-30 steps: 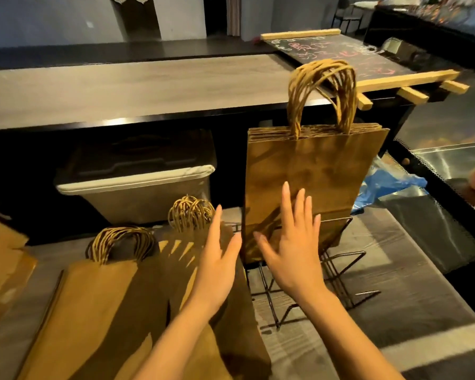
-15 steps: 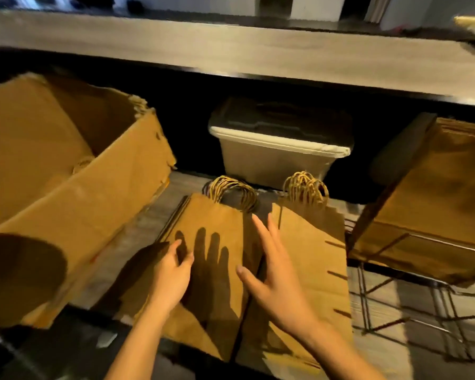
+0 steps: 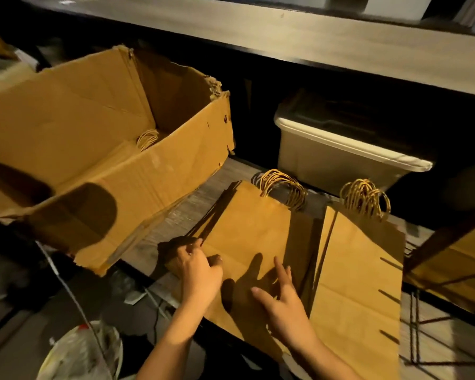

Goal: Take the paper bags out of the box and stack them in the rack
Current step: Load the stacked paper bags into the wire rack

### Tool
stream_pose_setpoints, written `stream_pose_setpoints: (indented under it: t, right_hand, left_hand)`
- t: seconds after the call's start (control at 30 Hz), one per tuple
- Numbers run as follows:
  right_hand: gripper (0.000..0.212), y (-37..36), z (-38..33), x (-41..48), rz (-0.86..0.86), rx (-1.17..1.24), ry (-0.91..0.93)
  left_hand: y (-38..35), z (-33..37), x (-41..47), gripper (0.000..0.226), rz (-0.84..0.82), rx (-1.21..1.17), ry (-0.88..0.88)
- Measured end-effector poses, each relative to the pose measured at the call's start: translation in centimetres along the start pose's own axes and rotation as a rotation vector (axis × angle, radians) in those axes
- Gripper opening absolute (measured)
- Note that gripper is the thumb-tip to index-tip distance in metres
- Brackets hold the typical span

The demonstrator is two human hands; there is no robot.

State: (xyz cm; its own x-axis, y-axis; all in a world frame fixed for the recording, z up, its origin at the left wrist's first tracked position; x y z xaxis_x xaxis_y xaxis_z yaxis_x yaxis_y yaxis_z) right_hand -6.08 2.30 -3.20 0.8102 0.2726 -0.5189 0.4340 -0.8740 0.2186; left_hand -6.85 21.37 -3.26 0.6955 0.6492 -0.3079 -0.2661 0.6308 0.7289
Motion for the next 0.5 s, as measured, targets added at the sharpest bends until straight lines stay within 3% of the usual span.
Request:
stream_pose_setpoints:
  t: [0.13,0.3,0.5]
  right_hand:
    - [0.077,0.2,0.3,0.1,0.004,0.082,-0.026]
    - [0.075,-0.1,0.8,-0.5,-0.027,0.164,-0.052]
    - [0.068,0.8,0.5,-0.9,-0.050,0.592,-0.151]
  left_hand:
    - [2.5,1.9,-0.7,0.035,0.158,0.022,-0.117]
    - [3.2,4.4,-1.8,0.029,0.140,0.163,-0.360]
    - [5.5,5.0,-2.6,0.016,0.112,-0.197,-0.450]
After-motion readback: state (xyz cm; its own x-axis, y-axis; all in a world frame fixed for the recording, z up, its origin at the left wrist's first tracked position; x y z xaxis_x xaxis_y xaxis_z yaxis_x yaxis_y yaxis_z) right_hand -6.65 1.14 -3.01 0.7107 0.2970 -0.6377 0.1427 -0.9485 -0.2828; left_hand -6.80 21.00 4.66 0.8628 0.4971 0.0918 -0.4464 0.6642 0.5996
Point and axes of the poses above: each hand's wrist, its own x-axis towards the middle knuckle, its own y-axis out of the back of the hand, z = x × y, the point moved 9 cm from there along x, towards the middle knuckle, and after that the axes turned 1 degree about z, right-handed, at the moved point
